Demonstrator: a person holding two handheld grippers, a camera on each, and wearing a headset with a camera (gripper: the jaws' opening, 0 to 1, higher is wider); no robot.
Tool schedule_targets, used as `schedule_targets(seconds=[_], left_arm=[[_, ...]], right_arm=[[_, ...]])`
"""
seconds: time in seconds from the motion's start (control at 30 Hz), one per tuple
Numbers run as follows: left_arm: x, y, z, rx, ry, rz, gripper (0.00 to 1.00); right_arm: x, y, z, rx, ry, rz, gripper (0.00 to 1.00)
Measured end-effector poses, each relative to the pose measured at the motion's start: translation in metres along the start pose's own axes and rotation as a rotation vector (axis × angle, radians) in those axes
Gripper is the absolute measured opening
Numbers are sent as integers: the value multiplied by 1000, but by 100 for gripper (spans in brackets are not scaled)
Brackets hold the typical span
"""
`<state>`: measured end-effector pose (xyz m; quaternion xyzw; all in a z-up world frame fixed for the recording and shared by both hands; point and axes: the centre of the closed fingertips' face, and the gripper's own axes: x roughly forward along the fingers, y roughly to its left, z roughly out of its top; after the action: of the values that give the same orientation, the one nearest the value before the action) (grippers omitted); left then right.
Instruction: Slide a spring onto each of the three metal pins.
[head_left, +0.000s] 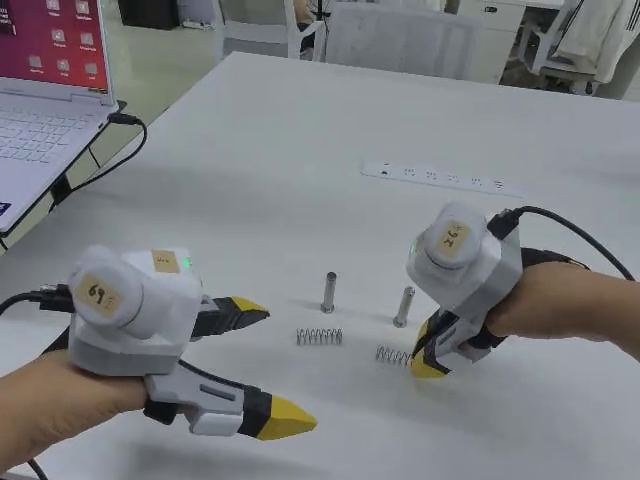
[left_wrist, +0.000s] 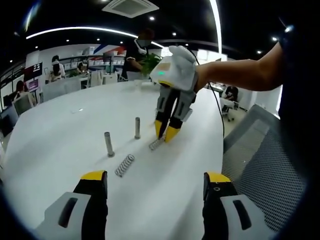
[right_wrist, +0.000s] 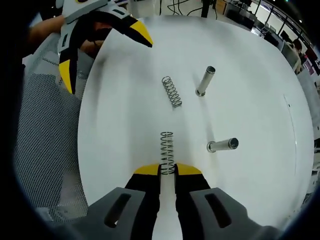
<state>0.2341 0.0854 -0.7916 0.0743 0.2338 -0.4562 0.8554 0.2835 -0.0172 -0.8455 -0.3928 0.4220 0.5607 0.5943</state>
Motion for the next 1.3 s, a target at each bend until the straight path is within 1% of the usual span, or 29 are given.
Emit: schedule_targets(seconds=[0.13, 0.4, 0.5, 0.7, 0.8, 0.93, 1.13, 1.3], left_arm=[[1, -1, 1, 15, 4, -16, 73], [4, -4, 9, 49, -5, -41, 69], [7, -4, 10, 59, -2, -52, 67], [10, -8, 13, 92, 2, -86, 59], [12, -12, 14, 108, 3, -109, 53], [15, -18, 16, 130, 7, -134, 47], [19, -20, 18, 151, 8, -154, 40], [23, -21, 18, 165, 8, -166, 31]], right_arm=[[-7, 8, 6, -32, -1, 5, 8], [-19, 21, 26, -71, -30, 22, 8], [-21, 25, 32, -90, -32, 23, 8], [-24, 31, 41, -124, -35, 27, 8], [-25, 34, 43, -143, -34, 31, 8], [-25, 38, 46, -166, -33, 34, 8], [-28, 42, 48, -184, -33, 39, 8], [-29, 45, 51, -198, -36, 43, 8]])
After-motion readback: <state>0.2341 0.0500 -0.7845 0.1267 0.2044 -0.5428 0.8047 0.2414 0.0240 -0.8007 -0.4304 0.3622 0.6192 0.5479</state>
